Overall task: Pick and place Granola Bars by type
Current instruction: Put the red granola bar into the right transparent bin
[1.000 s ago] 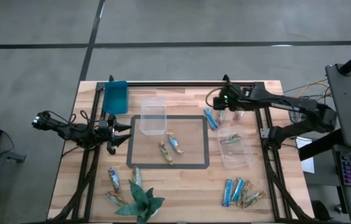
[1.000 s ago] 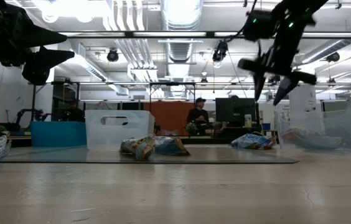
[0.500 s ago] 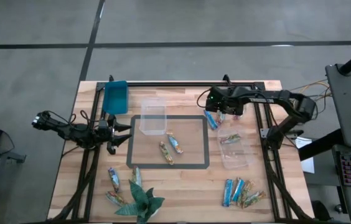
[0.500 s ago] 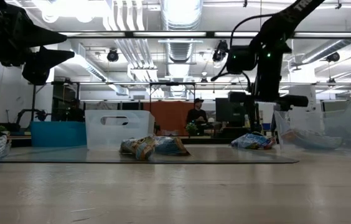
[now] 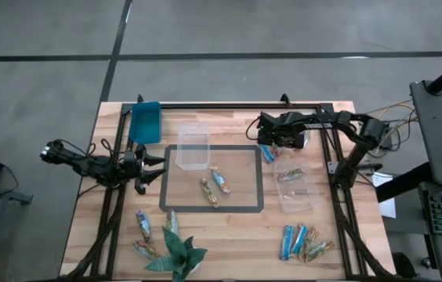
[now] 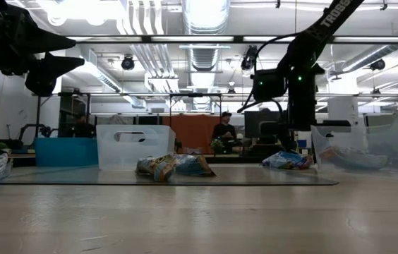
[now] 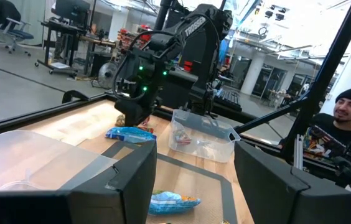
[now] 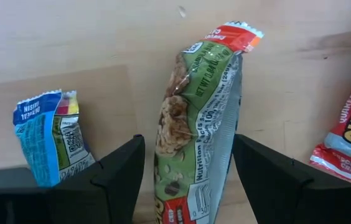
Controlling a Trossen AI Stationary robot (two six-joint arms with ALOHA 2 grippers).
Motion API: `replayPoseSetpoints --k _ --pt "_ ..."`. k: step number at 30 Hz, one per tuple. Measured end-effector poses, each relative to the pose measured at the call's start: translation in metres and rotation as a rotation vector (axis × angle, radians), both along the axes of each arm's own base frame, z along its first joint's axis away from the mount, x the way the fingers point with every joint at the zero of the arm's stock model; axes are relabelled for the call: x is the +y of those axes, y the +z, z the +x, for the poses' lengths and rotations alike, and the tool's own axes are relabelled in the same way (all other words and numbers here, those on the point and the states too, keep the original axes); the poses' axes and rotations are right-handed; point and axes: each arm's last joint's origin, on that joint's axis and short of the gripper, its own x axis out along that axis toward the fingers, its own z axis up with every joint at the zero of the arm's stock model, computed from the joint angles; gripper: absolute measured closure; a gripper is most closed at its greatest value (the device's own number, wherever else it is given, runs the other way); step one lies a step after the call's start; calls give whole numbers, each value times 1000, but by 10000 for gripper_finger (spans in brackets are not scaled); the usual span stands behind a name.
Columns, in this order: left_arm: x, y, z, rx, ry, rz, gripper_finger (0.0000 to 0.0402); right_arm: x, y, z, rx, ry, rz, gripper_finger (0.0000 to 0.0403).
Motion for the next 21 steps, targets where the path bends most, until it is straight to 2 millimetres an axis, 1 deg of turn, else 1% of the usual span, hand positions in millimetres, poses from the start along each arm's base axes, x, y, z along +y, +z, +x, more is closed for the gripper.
replayPoseSetpoints --k 4,7,19,21 --pt "0 0 0 0 0 0 204 -1 -1 -1 3 1 2 185" --pt "0 0 0 -1 0 0 204 0 -1 -2 7 2 4 211" --pt "0 0 0 0 0 0 204 -1 -2 -3 30 25 -24 365" --pt "0 0 0 0 0 0 204 -1 -1 -4 33 32 -30 384"
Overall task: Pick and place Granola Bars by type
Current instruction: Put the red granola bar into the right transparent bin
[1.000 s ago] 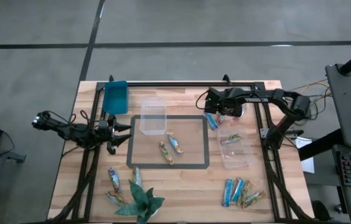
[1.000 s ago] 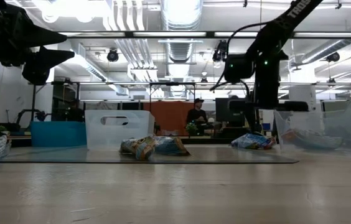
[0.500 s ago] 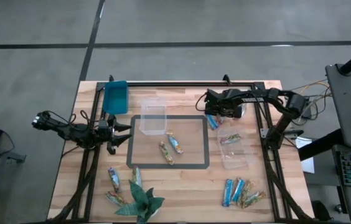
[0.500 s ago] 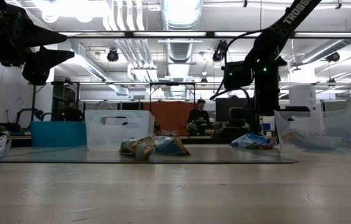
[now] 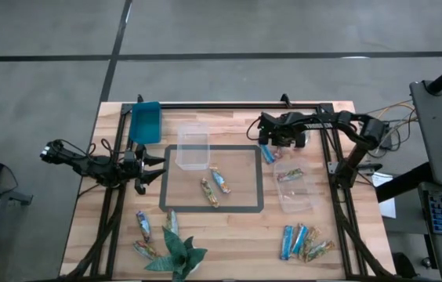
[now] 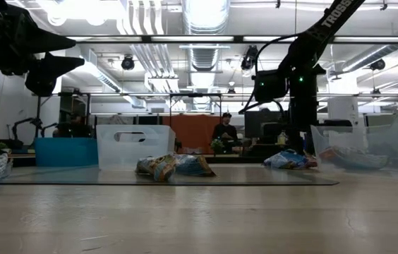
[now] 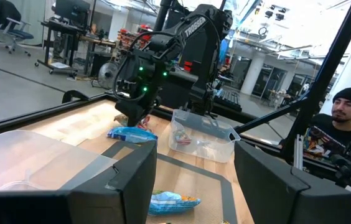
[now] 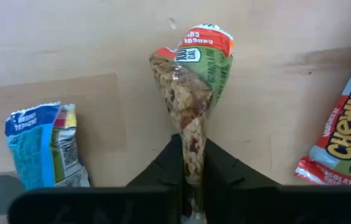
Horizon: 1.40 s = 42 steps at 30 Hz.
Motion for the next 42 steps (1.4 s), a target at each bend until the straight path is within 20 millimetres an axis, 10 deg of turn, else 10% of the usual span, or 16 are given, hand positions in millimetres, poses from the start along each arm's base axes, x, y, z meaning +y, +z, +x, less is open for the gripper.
replayPoseSetpoints --k 10,42 --pt "0 0 0 0 0 0 204 -2 19 -1 -19 59 -32 388" --pt "0 0 0 0 0 0 204 6 191 8 115 678 -37 390"
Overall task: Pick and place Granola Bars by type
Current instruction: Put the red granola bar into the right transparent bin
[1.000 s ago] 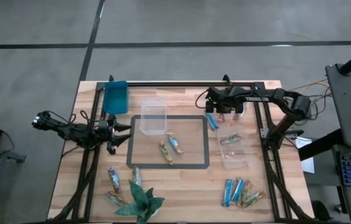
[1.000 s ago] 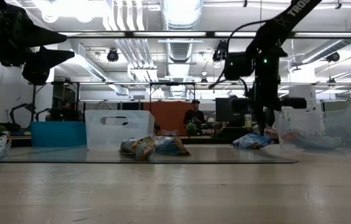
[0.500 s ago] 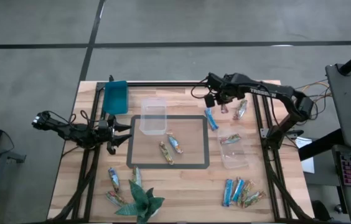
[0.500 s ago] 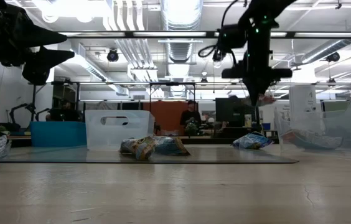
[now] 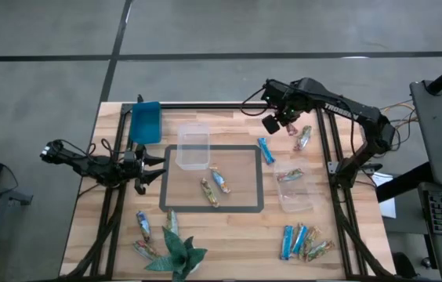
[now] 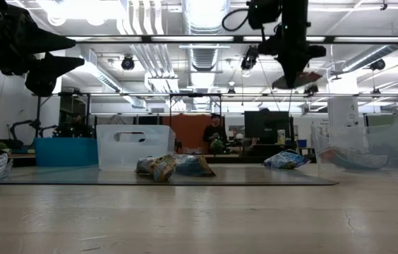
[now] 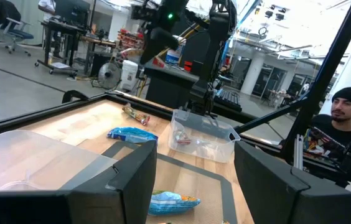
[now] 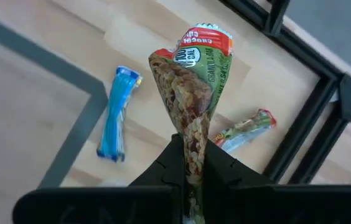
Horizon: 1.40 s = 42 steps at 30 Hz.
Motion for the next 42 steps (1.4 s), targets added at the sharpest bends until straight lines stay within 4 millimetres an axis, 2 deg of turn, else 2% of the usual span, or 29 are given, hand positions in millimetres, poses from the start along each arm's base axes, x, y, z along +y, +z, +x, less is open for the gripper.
replayPoseSetpoints --k 8,14,19,24,31,37,42 --pt "0 0 0 0 0 0 204 32 28 -7 -21 252 35 390" --pt "0 0 0 0 -1 0 204 75 36 -14 -35 477 81 391" --pt "0 0 0 0 -1 0 204 112 35 -29 -3 656 100 392" --pt "0 0 0 0 0 0 204 145 25 -48 17 855 149 392" --pt "0 0 0 0 0 0 204 177 -6 -66 78 1064 162 392" --pt "0 0 0 0 0 0 204 193 -36 -64 36 1226 141 392" --pt "0 0 0 0 0 0 204 198 -58 -58 -25 1259 123 392"
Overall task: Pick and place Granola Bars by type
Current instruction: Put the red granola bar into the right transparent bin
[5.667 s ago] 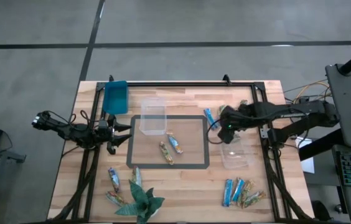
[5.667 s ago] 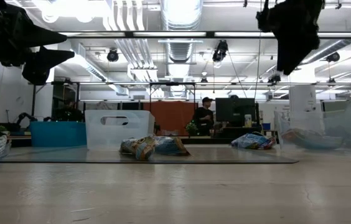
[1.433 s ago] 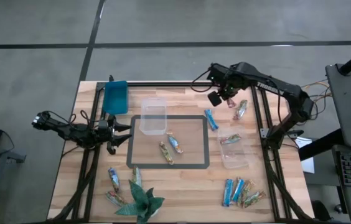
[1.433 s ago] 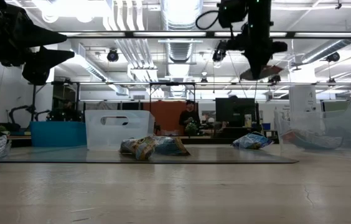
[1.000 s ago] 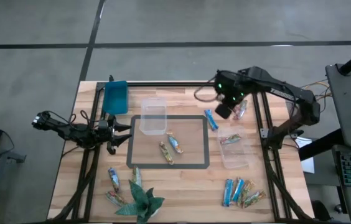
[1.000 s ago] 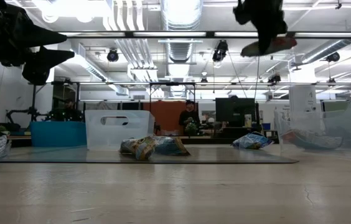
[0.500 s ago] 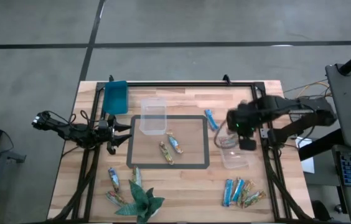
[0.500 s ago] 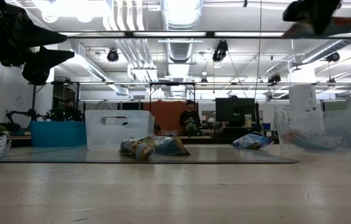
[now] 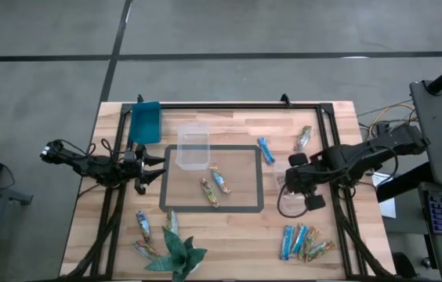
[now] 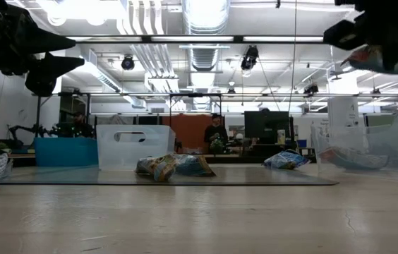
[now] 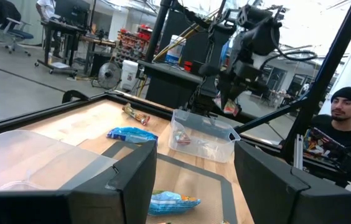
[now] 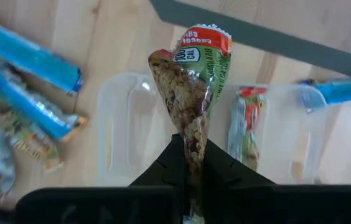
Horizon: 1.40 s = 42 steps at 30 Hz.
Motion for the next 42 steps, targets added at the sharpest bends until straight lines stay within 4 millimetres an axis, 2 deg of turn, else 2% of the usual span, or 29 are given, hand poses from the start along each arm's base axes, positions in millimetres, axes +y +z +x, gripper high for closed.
replayPoseSetpoints --k 10,21,29,42 --pt "0 0 0 0 0 0 204 -1 -41 -1 12 -66 10 392" --pt "0 0 0 0 0 0 204 -9 -71 -7 27 -129 -49 392" --pt "0 0 0 0 0 0 204 -23 -76 -5 24 -199 -72 392" --pt "0 0 0 0 0 0 204 -26 -79 -4 24 -194 -44 392"
